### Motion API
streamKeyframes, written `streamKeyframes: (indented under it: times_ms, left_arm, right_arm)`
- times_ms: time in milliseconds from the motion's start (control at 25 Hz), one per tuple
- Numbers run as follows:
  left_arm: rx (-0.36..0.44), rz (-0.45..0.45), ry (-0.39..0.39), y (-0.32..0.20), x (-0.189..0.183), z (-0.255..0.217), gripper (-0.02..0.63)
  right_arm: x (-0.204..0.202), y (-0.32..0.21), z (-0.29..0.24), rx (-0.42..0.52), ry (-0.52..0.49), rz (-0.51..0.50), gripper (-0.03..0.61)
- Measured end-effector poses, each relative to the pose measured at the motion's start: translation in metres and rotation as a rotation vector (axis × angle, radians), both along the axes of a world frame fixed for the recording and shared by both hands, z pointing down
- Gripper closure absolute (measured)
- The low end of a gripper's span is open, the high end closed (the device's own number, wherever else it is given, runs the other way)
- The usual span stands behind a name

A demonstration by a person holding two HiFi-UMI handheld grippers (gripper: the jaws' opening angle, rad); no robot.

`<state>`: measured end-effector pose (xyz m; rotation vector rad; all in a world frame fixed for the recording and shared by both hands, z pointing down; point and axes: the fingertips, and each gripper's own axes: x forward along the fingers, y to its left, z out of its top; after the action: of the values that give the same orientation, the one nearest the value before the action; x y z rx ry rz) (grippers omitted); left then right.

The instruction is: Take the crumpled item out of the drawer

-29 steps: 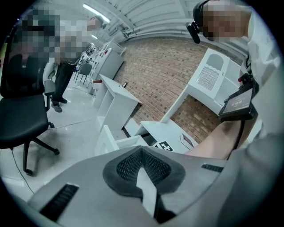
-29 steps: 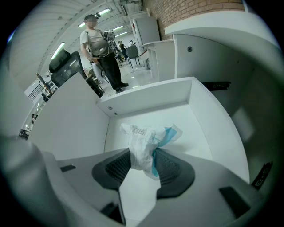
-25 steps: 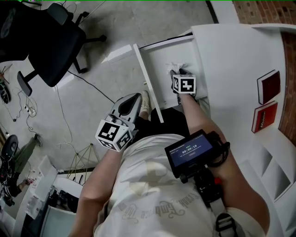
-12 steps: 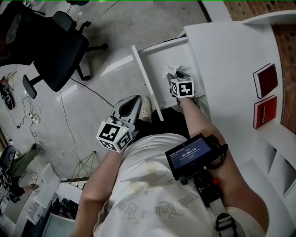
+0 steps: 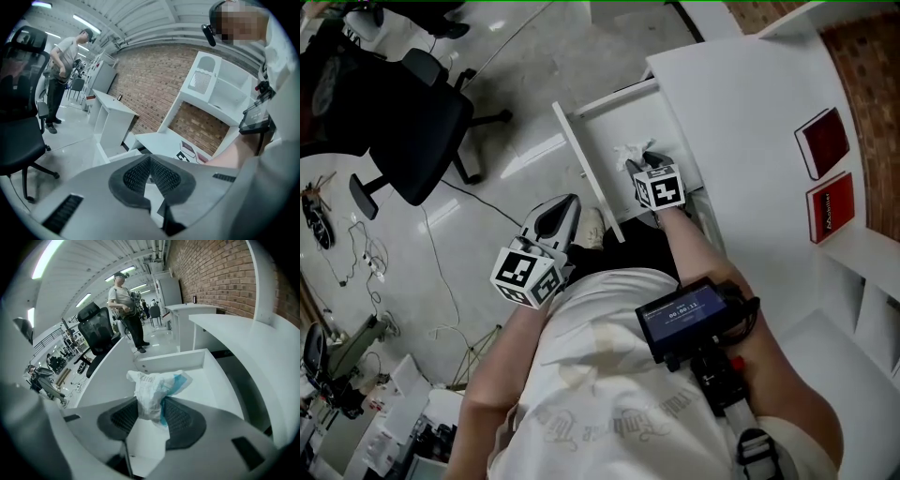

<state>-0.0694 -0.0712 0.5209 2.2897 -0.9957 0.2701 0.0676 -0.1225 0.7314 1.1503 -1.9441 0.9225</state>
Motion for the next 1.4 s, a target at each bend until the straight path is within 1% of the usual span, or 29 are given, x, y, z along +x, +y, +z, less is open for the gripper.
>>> streamKeyframes:
  times_ms: [440, 720, 1400]
  left_arm:
    - [0.064, 0.038, 0.018, 0.008, 0.005, -0.023, 0.594]
    - [0.075, 0.041, 0.036, 0.013, -0.003, -0.031, 0.594]
    - [0.146, 0.062, 0.049, 0.017, -0.010, -0.051, 0.594]
  right_arm:
    - [-0.001, 0.015, -0.040, 0.082, -0.024, 0.010, 0.397]
    - [-0.004, 0.024, -0.064, 0.126, -0.052, 0.028, 0.400]
    - [-0.009, 0.037, -0.118, 0.228, -0.099, 0.029, 0.405]
